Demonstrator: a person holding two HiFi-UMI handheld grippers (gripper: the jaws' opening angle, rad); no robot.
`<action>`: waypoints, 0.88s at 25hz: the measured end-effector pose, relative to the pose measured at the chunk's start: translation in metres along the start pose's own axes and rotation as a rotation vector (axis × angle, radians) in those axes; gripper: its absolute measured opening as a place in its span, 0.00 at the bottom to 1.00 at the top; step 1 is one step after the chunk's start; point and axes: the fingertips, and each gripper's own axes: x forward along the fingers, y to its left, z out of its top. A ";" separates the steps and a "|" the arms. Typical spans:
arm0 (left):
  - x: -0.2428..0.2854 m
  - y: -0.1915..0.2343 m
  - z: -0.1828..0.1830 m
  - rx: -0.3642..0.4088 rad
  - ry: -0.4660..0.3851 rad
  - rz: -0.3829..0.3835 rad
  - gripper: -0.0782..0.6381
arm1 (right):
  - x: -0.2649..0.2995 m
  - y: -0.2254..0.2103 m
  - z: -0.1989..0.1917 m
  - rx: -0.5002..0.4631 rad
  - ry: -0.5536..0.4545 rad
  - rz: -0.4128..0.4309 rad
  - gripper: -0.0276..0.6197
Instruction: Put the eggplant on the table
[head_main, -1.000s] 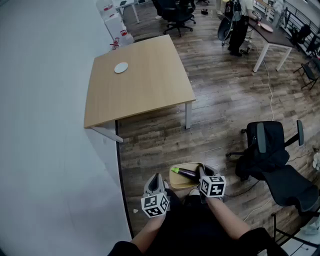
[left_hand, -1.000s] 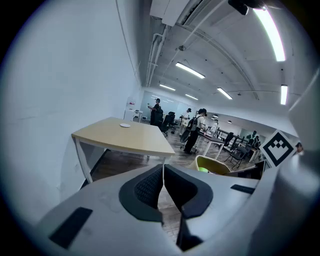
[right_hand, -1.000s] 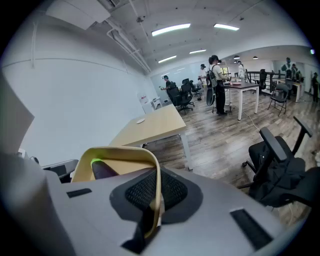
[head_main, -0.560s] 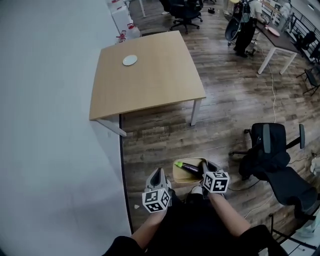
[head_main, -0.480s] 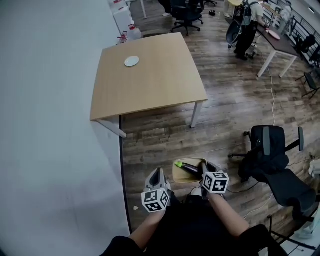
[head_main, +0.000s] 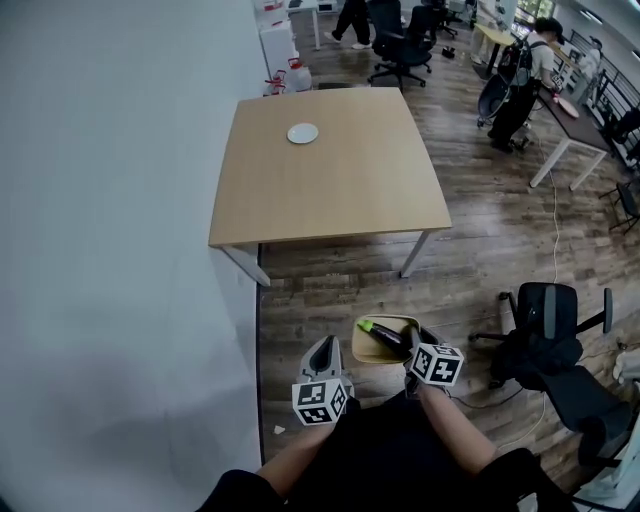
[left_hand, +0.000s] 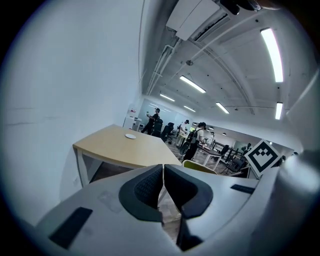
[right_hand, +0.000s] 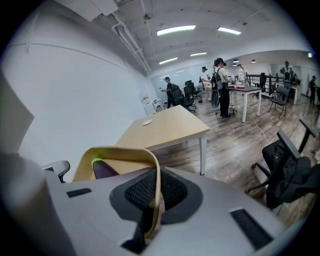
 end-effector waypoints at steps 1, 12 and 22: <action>-0.002 0.009 0.001 0.000 -0.001 -0.001 0.14 | 0.005 0.008 0.000 -0.009 -0.008 -0.006 0.14; 0.002 0.082 0.014 -0.053 -0.012 0.101 0.14 | 0.056 0.063 0.024 -0.077 -0.014 0.024 0.14; 0.052 0.125 0.050 -0.051 -0.024 0.189 0.14 | 0.133 0.084 0.071 -0.083 -0.007 0.080 0.14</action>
